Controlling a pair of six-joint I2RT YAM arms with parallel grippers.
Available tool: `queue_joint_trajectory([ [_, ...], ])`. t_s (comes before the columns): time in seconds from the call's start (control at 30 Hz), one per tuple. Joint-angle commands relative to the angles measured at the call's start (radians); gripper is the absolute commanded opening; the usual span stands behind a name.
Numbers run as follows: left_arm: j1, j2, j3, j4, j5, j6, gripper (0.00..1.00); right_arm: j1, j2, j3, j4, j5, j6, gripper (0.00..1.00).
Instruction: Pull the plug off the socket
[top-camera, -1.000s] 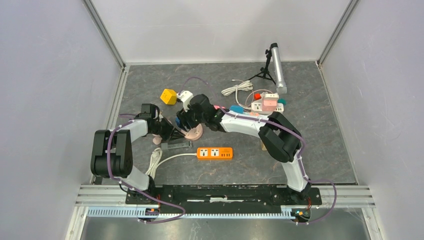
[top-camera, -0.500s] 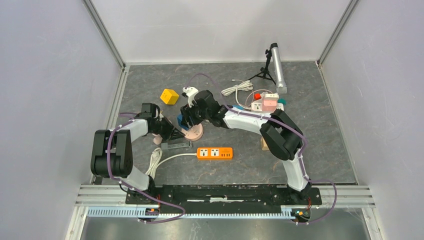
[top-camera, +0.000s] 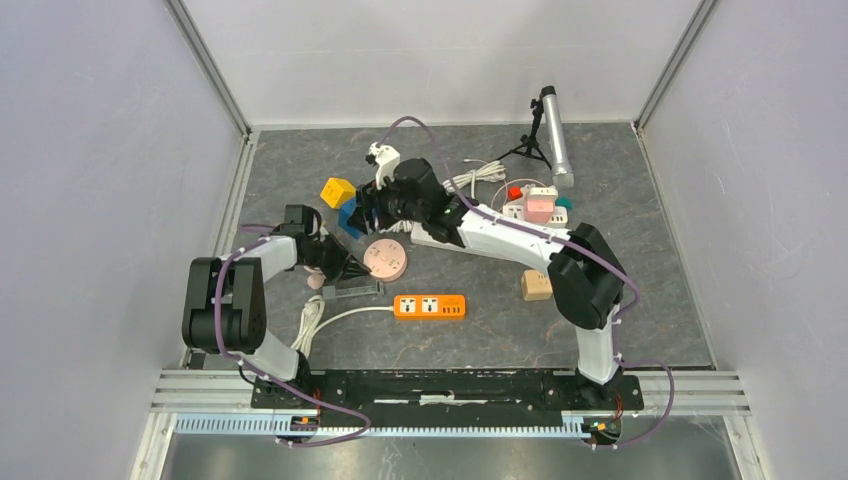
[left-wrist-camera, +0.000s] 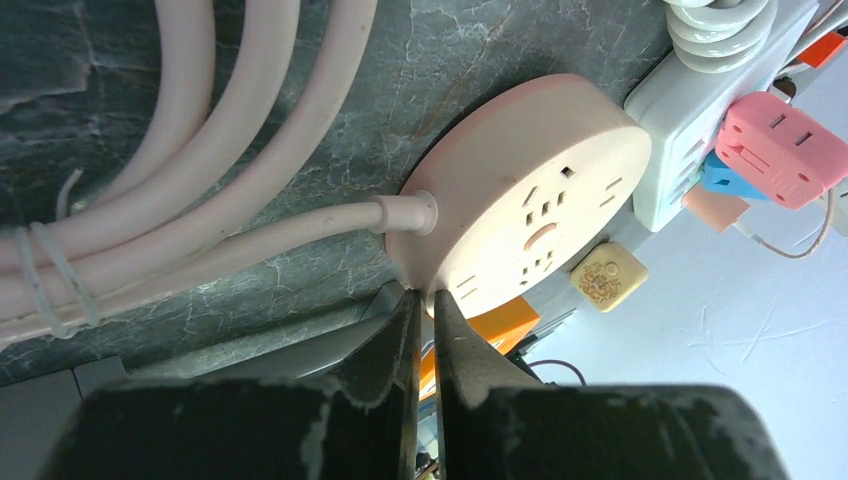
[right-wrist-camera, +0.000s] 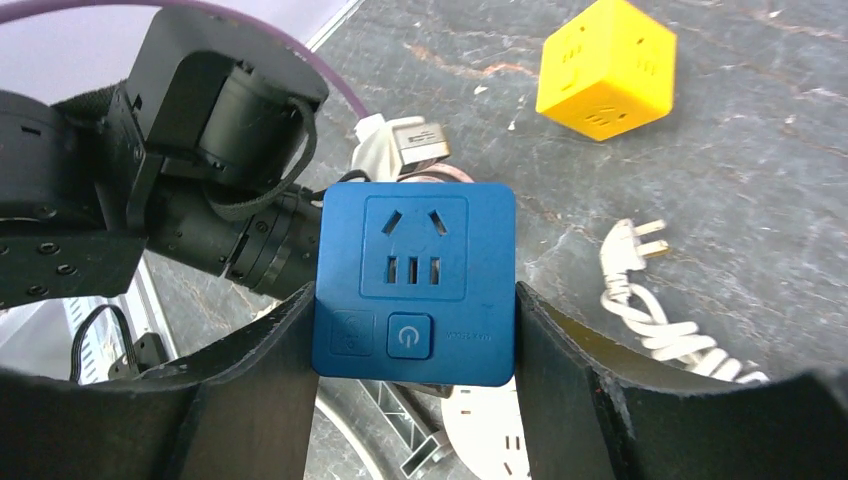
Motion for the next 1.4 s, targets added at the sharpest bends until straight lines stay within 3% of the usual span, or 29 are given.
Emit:
queue_joint_trajectory([
  [0.0,-0.010,0.031,0.007,-0.053,-0.169,0.071,0.16,-0.030,-0.095,-0.016,0.027,0.064,0.018,0.00],
  [0.27,-0.009,-0.062,0.187,-0.112,-0.134,0.115,0.36,-0.120,-0.322,-0.215,-0.032,0.197,-0.081,0.00],
  [0.43,-0.009,-0.123,0.320,-0.191,-0.182,0.187,0.45,-0.187,-0.460,-0.331,-0.212,0.255,-0.148,0.01],
  [0.6,-0.006,-0.175,0.443,-0.267,-0.292,0.281,0.57,-0.224,-0.585,-0.434,-0.411,0.298,-0.207,0.09],
  [0.7,-0.006,-0.213,0.531,-0.313,-0.426,0.351,0.71,-0.229,-0.644,-0.474,-0.538,0.285,-0.209,0.15],
  [0.8,-0.005,-0.256,0.616,-0.342,-0.610,0.374,0.99,-0.232,-0.666,-0.471,-0.685,0.249,-0.168,0.16],
  [1.07,-0.002,-0.376,0.610,-0.261,-0.740,0.433,1.00,-0.233,-0.690,-0.621,-0.803,0.078,-0.123,0.15],
  [1.23,0.003,-0.439,0.566,-0.203,-0.764,0.438,1.00,-0.231,-0.688,-0.683,-0.799,0.101,-0.144,0.44],
  [1.27,0.004,-0.440,0.570,-0.205,-0.740,0.438,1.00,-0.232,-0.680,-0.692,-0.795,0.111,-0.149,0.53],
  [1.37,0.004,-0.428,0.585,-0.217,-0.594,0.468,1.00,-0.232,-0.652,-0.701,-0.784,0.117,-0.169,0.69],
])
